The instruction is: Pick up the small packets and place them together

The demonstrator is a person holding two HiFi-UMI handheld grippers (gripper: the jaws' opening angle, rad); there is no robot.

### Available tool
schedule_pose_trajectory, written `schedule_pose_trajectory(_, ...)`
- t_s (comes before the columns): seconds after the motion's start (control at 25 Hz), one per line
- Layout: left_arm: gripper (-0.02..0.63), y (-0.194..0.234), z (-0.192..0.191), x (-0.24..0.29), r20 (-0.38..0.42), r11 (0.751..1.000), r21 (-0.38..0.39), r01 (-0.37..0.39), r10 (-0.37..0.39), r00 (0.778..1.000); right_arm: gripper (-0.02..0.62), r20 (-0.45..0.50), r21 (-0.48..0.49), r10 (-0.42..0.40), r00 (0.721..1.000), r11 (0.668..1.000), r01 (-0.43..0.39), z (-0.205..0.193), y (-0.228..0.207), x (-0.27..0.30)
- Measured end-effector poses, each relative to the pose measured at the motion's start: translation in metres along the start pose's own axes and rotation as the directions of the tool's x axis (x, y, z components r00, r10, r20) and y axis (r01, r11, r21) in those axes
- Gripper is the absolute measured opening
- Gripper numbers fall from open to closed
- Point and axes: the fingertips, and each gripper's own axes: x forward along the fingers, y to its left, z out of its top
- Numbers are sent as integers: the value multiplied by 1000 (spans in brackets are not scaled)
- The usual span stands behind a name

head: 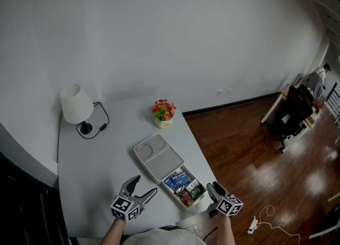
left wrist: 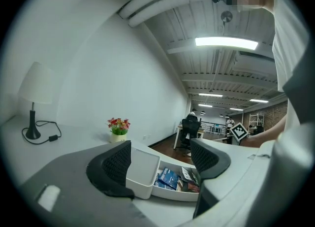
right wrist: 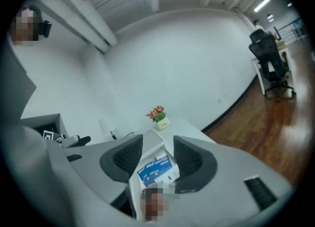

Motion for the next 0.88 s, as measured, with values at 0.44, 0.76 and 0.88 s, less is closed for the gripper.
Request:
schedule_pose_trajectory(0.44, 359, -14, 35, -4, 70, 995, 88, 52, -58, 996, 465, 201, -508, 132, 971, 861, -12, 90, 128, 13)
schedule_pose_trajectory(0.76, 371, -24, 64, -30, 151, 960, 264, -89, 50, 987, 463, 159, -603, 254, 954, 790, -110, 66, 198, 1)
schedule_pose_trajectory(0.88, 371, -18, 64, -51, 196, 950, 240, -201, 155, 968, 463, 170, -570, 249, 953, 814, -111, 55, 205, -1)
